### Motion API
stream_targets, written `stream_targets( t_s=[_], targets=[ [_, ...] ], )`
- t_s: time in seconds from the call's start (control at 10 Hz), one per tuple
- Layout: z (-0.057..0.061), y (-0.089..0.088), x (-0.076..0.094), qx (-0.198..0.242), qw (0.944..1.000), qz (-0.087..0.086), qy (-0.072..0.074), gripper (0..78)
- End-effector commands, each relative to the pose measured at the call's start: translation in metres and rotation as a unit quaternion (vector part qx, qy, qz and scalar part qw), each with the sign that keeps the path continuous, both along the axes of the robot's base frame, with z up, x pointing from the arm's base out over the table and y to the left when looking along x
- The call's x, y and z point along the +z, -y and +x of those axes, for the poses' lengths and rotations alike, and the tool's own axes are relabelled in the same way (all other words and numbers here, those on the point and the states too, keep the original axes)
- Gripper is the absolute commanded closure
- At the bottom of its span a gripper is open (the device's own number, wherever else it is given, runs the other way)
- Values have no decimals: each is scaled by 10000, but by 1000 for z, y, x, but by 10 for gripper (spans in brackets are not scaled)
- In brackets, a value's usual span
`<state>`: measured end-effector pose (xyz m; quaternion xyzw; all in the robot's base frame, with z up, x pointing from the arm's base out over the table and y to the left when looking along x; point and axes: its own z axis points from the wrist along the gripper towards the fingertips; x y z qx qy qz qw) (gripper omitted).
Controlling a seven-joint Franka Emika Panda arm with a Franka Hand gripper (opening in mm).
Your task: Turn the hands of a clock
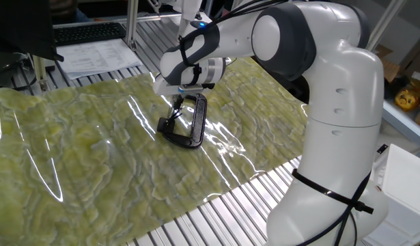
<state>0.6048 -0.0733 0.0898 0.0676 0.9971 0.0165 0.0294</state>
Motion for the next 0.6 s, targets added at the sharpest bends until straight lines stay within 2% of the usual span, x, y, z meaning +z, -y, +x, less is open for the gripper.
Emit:
stream_targets(
  t_s=[0.1,0.2,0.4,0.6],
  targets=[
    [-9,-1,2,-7,10000,-23,-20,776],
    [-13,-2,5,-11,10000,-4,-64,776],
    [-19,-3,5,2,10000,-2,-58,776],
    [-20,-3,5,19,10000,0,-53,776]
  ],
)
